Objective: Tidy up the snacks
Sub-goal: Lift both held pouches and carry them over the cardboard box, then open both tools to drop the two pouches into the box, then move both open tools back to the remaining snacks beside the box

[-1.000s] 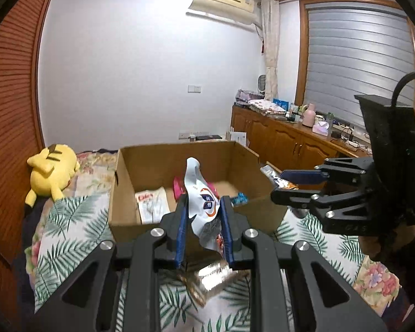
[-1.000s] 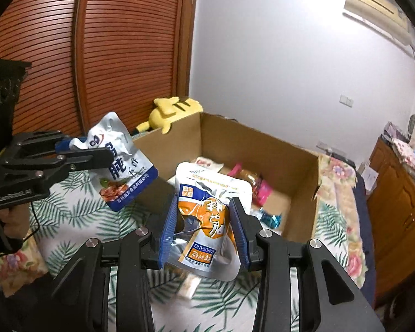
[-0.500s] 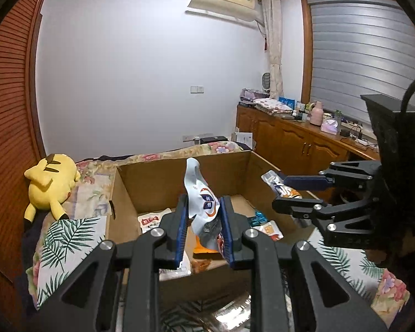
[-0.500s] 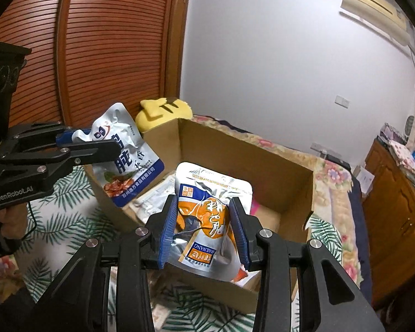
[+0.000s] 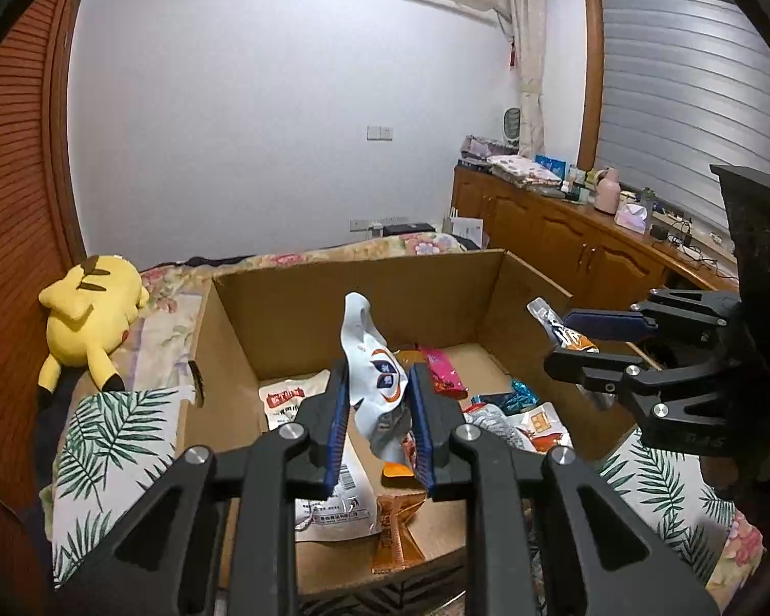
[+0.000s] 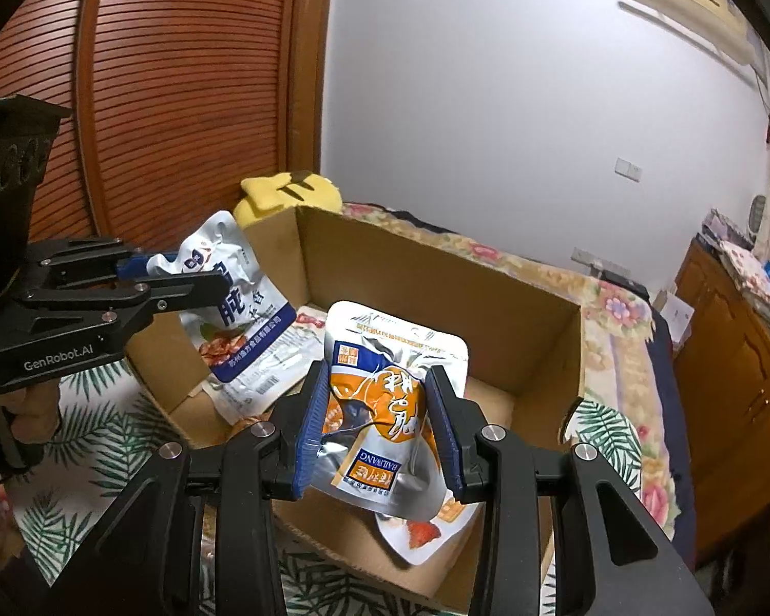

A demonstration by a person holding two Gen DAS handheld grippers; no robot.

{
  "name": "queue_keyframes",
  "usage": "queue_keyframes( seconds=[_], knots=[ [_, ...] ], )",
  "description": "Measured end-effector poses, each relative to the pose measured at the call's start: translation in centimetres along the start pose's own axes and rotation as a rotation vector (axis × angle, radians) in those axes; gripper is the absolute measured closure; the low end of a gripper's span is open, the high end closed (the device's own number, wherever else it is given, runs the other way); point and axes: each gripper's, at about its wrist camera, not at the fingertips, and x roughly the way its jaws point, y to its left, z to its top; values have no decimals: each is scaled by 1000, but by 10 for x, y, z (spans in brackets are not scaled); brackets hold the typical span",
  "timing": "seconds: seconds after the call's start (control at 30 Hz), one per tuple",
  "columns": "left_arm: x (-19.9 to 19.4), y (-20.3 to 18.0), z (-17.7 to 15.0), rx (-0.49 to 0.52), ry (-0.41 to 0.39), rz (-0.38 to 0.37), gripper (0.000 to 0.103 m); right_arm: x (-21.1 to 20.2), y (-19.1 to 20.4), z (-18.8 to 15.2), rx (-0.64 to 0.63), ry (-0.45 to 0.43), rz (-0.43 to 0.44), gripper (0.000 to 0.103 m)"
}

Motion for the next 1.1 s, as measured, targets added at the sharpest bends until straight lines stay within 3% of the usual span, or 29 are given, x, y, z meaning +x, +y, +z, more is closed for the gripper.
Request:
queue_keyframes(
  seconds=[0.33,0.5,0.63,1.1],
  knots=[
    [15,-4,-7,-16,72,0,81,20,-13,-5,41,48,-25,65],
    [14,-7,-8,-19,73,-14,69,25,-14,-9,56,67,-22,64],
    [12,-10,-9,-18,73,-19,67,29,-13,-12,63,78,-18,63],
    [-9,-13,-17,-8,63,-9,62,4,-1,-16,66,26,-31,57]
  ],
)
